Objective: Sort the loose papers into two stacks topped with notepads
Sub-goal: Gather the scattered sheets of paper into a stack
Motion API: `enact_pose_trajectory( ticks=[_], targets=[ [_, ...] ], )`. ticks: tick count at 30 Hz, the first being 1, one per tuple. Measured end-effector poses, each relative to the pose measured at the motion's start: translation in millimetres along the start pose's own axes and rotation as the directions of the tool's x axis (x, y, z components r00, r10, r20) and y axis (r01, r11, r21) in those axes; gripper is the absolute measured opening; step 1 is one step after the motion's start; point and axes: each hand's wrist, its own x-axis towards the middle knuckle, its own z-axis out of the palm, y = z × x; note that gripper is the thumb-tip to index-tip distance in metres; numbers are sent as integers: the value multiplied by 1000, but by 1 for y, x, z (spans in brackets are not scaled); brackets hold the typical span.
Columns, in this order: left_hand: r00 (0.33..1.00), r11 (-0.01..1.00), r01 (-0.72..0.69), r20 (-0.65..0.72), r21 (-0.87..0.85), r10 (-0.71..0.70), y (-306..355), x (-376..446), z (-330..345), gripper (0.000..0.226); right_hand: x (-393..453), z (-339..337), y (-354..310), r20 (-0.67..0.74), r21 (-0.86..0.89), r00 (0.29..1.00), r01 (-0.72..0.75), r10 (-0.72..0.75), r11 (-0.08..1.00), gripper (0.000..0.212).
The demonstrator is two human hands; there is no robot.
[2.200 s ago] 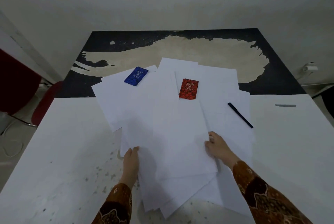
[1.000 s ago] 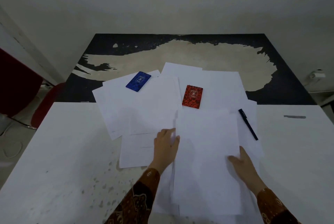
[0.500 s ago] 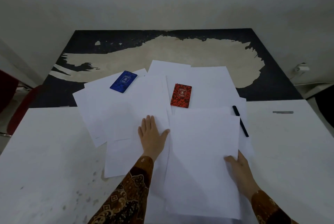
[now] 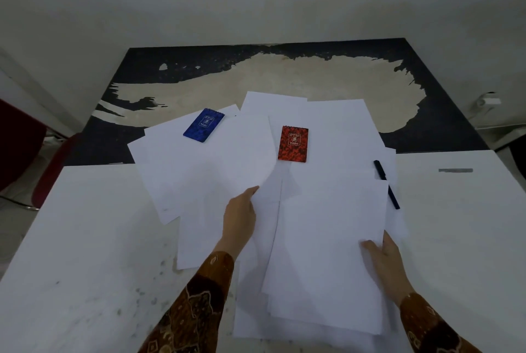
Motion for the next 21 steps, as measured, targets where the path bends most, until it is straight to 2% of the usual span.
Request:
enact_pose_trajectory(
  ticks=[3,6,8,9,11,12,14,15,17,18,19,21],
  targets=[
    [993,992,-106,59,70,102,11,-39,14,43,-2,1,-2,5,10,1000,-2,2,1000,32],
    [933,954,-300,204,-21,298,21,-87,36,46,-2,0,-11,18,96,998,-62,61,993,41],
    [825,919,-372,406,-131,393,34,-112,42,41,-2,0,-17,70,105,995,-74,67,992,48],
    [746,909,-380,523,-172,412,40,-121,40,38,-2,1,-19,101,85,993,-63,54,994,47],
    [604,905,-372,686,-207,406,47,-124,37,51,-1,1,-20,123,27,991,-54,50,998,47],
    [594,911,-372,709,-175,379,49,-120,34,60,0,1,-19,122,0,991,-57,56,998,48],
    [669,925,-347,650,-158,362,54,-104,23,59,1,-1,-14,117,-35,992,-51,54,998,49],
    [738,929,-334,570,-156,361,55,-92,17,54,1,-1,-13,114,-38,992,-47,51,998,49],
    [888,945,-300,324,-129,326,46,-62,11,53,2,-4,-10,111,-40,992,-48,52,998,48],
    [936,959,-271,208,-87,283,38,-45,9,53,2,-5,-9,114,-40,992,-50,54,998,48],
    [968,976,-215,123,-28,217,31,-27,6,54,2,-5,-8,113,-39,992,-54,59,998,47],
    [996,991,-45,79,127,35,16,4,5,64,5,-6,-8,108,-43,992,-63,67,997,47]
  ],
)
